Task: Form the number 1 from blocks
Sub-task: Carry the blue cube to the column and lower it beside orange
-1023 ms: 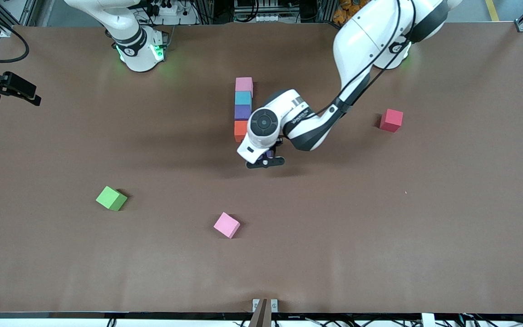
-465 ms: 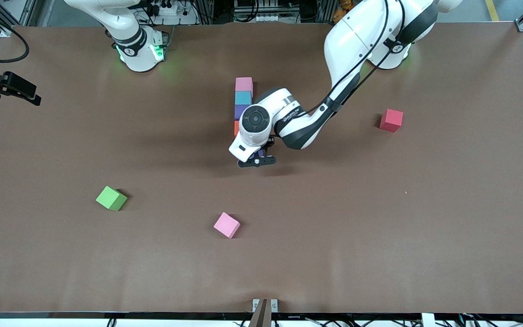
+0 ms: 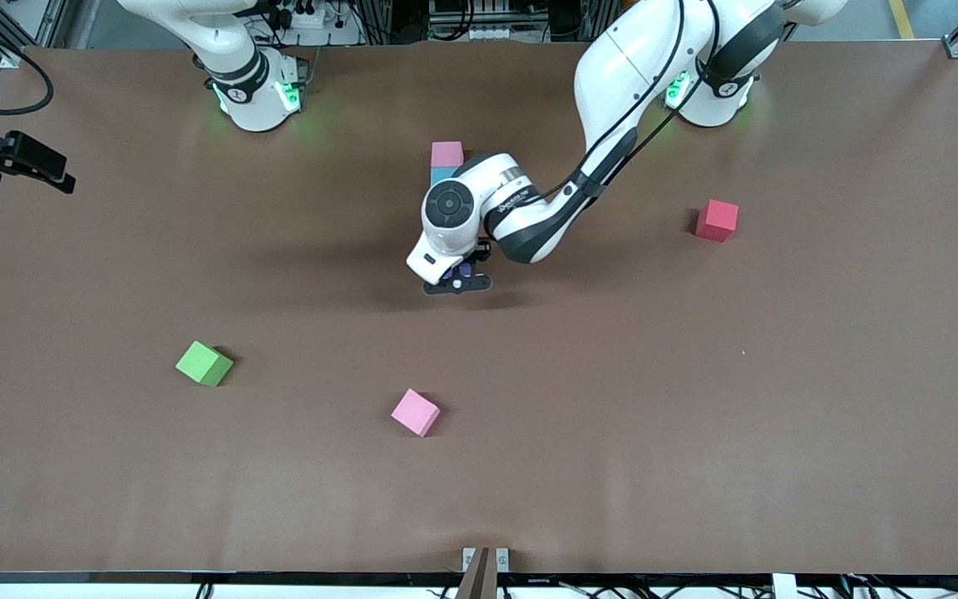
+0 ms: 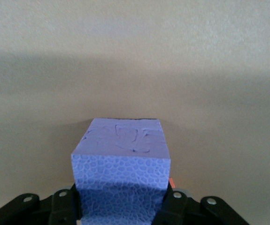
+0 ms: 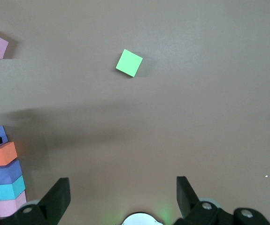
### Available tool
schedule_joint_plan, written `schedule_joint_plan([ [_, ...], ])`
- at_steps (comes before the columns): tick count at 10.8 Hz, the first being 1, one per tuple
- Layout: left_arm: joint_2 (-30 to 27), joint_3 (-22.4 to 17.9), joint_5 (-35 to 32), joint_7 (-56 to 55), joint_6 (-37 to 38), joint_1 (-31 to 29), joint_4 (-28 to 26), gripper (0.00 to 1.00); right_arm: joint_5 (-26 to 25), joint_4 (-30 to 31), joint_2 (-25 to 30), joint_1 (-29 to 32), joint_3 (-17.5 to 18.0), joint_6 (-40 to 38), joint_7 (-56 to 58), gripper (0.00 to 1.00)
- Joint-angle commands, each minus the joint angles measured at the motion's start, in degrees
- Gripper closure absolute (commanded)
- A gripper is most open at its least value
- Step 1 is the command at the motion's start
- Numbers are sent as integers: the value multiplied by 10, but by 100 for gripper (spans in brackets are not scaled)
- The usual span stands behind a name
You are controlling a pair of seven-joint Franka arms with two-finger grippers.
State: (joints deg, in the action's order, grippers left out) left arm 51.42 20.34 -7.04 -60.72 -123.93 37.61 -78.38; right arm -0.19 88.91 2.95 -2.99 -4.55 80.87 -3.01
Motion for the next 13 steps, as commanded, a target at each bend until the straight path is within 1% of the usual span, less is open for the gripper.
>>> schedule_joint_plan([
  [1, 11, -9, 11, -9, -7, 12, 16, 100, -2, -8, -1, -1, -2, -9, 3, 0],
  [9, 11, -14, 11, -22, -32, 14, 24, 100, -2, -7, -1, 0, -2, -9, 3, 0],
  [13, 11, -14, 11, -28, -32, 21, 24, 100, -2, -7, -1, 0, -2, -9, 3, 0],
])
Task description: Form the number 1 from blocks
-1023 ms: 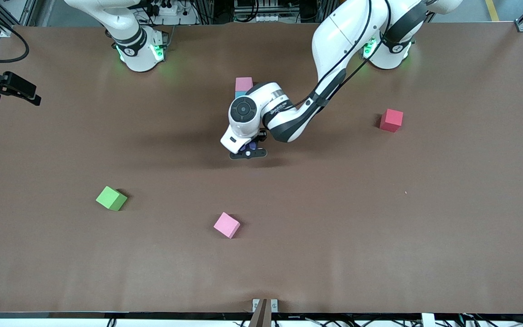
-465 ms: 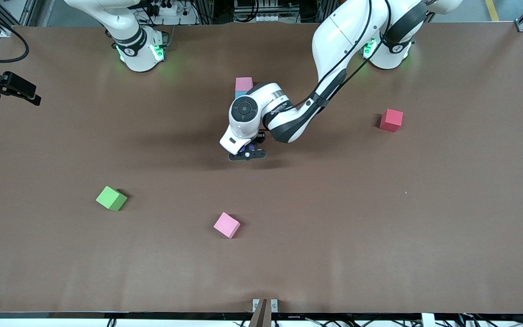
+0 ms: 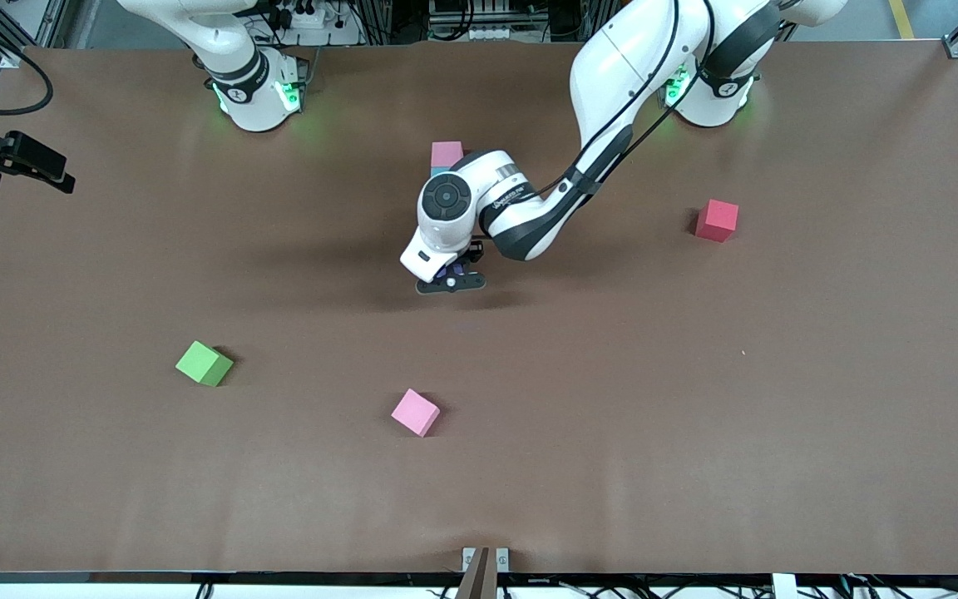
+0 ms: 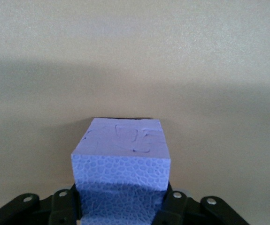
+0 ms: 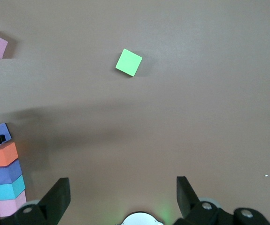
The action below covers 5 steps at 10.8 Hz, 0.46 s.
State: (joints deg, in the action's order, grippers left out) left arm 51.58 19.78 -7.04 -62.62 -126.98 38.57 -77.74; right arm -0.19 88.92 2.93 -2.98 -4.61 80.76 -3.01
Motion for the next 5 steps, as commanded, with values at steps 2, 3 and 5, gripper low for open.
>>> schedule_joint_plan([
  [2, 10, -11, 11, -12, -1, 19, 13, 100, -2, -7, -1, 0, -2, -8, 3, 0],
  [3, 9, -11, 11, -14, -1, 19, 12, 100, -2, -7, -2, 0, -1, -8, 3, 0],
  [5, 9, -12, 3, -4, 0, 21, 10, 45, -2, -7, -2, 0, -1, -8, 4, 0],
])
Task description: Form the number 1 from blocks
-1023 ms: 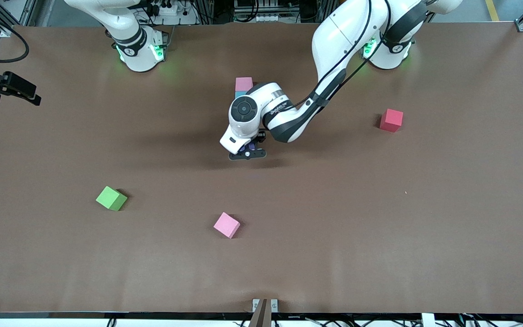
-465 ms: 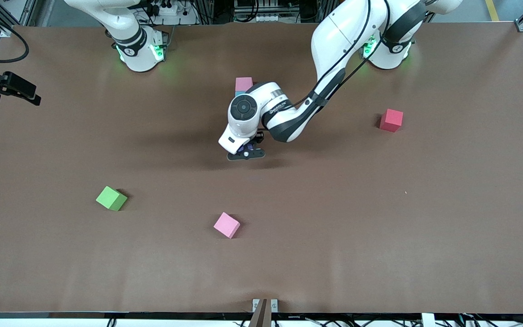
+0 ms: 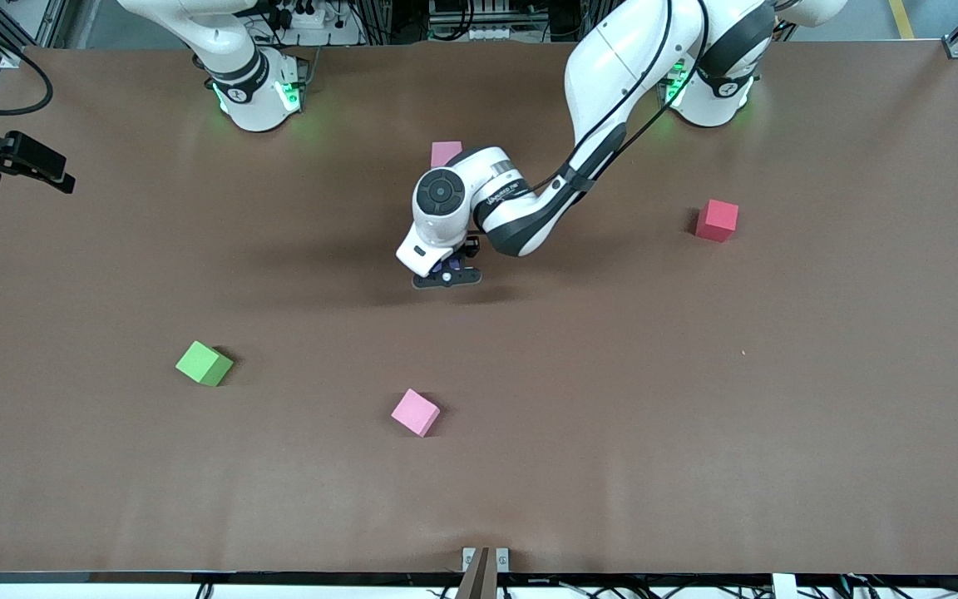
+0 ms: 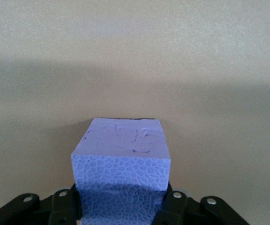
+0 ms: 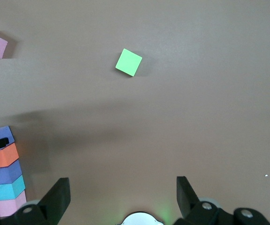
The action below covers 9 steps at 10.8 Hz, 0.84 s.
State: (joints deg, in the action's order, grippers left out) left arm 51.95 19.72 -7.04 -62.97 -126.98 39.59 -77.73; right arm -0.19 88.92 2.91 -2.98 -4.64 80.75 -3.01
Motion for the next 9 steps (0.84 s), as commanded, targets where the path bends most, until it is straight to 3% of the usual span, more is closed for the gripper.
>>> schedule_joint_plan([
  [1, 5, -11, -8, 5, 0, 16, 7, 0, -2, -7, -2, 0, -1, -8, 4, 0],
  [6, -11, -12, -12, -1, 11, 19, 3, 0, -2, -7, -3, 2, -1, -8, 3, 0],
  [9, -42, -14, -12, -20, 61, 15, 4, 0, -2, -7, -3, 2, -2, -8, 3, 0],
])
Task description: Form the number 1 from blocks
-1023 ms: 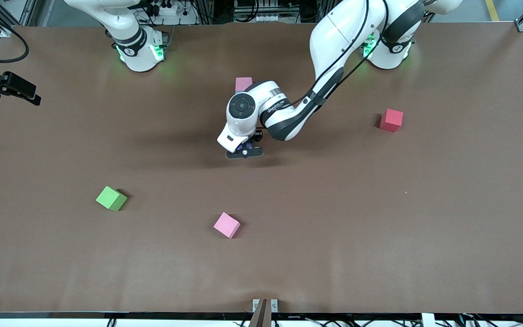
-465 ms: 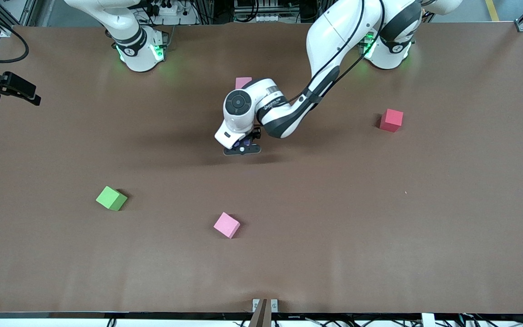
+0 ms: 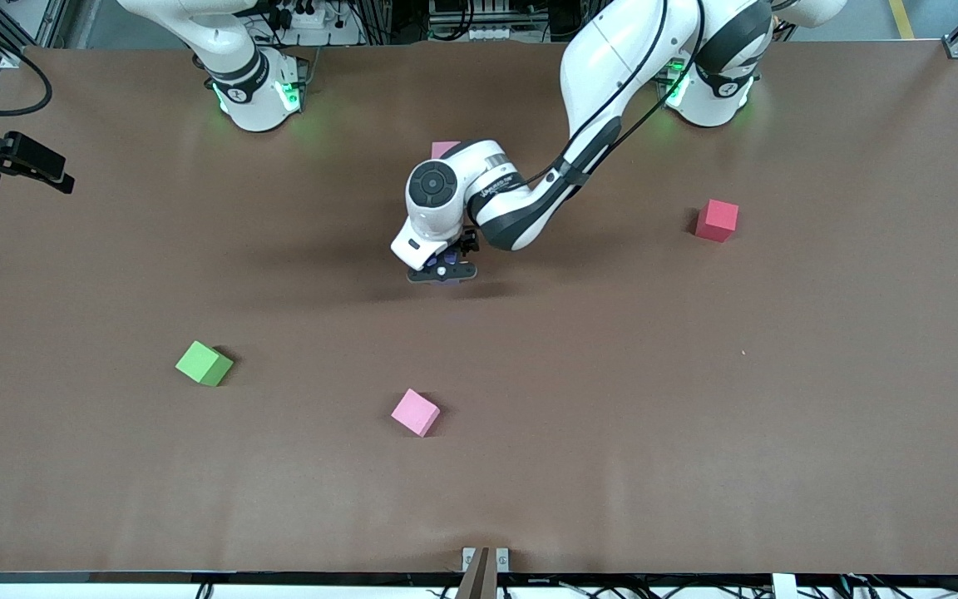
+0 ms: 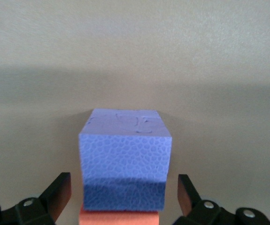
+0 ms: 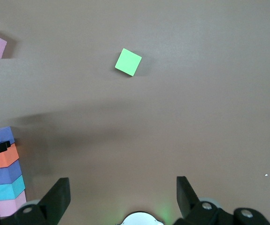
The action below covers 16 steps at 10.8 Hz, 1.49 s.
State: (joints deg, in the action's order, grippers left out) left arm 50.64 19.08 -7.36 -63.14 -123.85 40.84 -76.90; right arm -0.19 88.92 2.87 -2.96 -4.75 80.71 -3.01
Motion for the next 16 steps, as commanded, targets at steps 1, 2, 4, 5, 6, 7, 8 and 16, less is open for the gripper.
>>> schedule_joint_plan([
  [1, -39, -8, -9, -20, 44, -1, -4, 0, -2, -7, -2, 1, -1, -7, 3, 0],
  [2, -51, -10, -9, -20, 62, -4, -4, 0, -2, -7, -2, 1, -1, -7, 3, 0],
  [4, -84, -15, -9, -20, 98, -33, -5, 0, -2, -7, -2, 1, -1, -7, 3, 0],
  [5, -106, -15, -8, -21, 114, -64, -6, 0, -2, -8, -2, 0, 0, -7, 3, 0],
  [6, -129, -15, -9, -20, 134, -103, -12, 0, -2, -8, -2, 0, -1, -7, 3, 0],
  [7, -151, -15, -9, -12, 154, -143, -18, 0, -2, -8, -2, 0, -1, -6, 3, 0],
  [8, -167, -15, -10, -11, 157, -180, -24, 0, -2, -8, -2, 0, 0, -6, 4, 0],
  [16, -253, -12, -13, 136, 205, -411, -37, 0, 8, -25, -19, 24, 0, 3, 41, 0],
])
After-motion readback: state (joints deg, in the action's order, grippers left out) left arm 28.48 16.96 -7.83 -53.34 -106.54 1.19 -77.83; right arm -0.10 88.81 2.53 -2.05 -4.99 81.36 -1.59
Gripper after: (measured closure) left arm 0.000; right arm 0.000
